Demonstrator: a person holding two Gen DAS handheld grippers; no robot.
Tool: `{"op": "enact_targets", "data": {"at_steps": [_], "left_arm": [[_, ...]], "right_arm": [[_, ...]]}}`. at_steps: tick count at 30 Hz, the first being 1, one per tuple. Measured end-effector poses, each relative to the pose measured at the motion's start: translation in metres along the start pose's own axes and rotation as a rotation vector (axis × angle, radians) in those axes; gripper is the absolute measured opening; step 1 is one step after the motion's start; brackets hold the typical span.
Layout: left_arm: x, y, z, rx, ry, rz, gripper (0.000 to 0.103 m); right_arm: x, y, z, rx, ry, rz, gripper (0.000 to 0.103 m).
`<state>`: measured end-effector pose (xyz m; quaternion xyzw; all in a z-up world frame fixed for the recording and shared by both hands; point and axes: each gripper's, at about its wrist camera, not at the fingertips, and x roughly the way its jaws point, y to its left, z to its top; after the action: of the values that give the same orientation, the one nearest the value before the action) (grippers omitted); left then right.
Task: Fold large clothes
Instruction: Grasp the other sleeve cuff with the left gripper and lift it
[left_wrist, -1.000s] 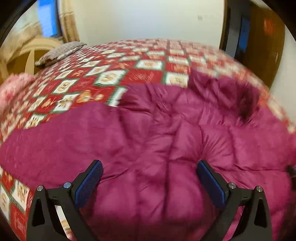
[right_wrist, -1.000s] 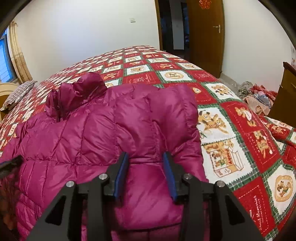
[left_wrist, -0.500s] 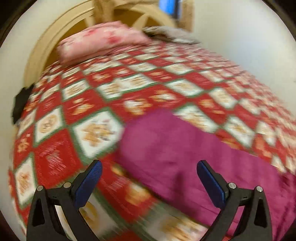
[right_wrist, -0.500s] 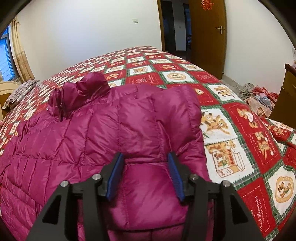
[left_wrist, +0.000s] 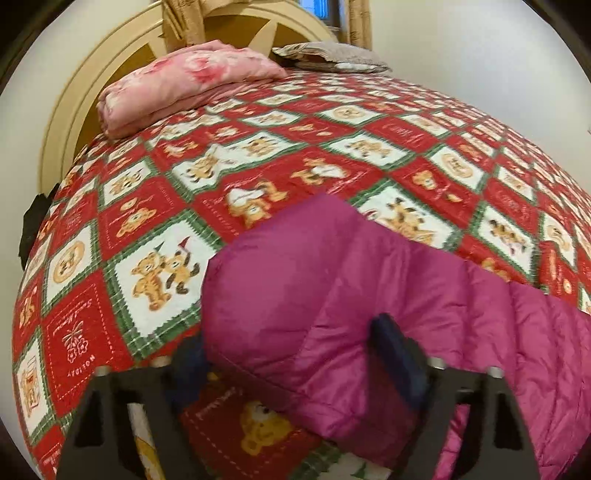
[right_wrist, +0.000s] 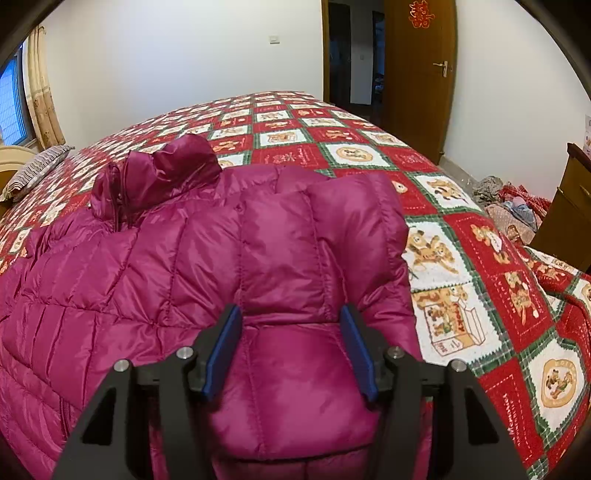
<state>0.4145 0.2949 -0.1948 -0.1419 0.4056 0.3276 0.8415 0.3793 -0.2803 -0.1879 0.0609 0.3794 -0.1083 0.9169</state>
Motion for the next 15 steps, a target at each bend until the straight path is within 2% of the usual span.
{"op": "enact_targets", "data": {"at_steps": [1,2,4,6,10,15], "left_arm": [[0.000,-0.002,0.001,0.009,-0.005,-0.001,0.060],[-0.001,-0.004,0.000,0.016,-0.010,-0.006,0.057],[-0.003,-0.008,0.000,0.032,-0.020,-0.025,0.041],[-0.005,-0.013,0.000,0.046,-0.030,-0.035,0.033],[-0.008,-0.019,-0.001,0.061,-0.040,-0.042,0.026],[-0.024,-0.021,-0.002,0.041,-0.091,-0.098,0.022]], "right_arm": [[0.000,0.000,0.000,-0.001,0.000,-0.001,0.059],[0.000,0.000,0.000,-0.002,-0.001,-0.002,0.059],[0.000,0.000,0.000,0.000,-0.001,0.001,0.059],[0.000,0.000,0.000,0.002,-0.002,0.005,0.060],[-0.001,0.000,-0.001,0.002,-0.001,0.002,0.060],[-0.001,0.000,-0.001,0.003,-0.001,0.004,0.060]]}}
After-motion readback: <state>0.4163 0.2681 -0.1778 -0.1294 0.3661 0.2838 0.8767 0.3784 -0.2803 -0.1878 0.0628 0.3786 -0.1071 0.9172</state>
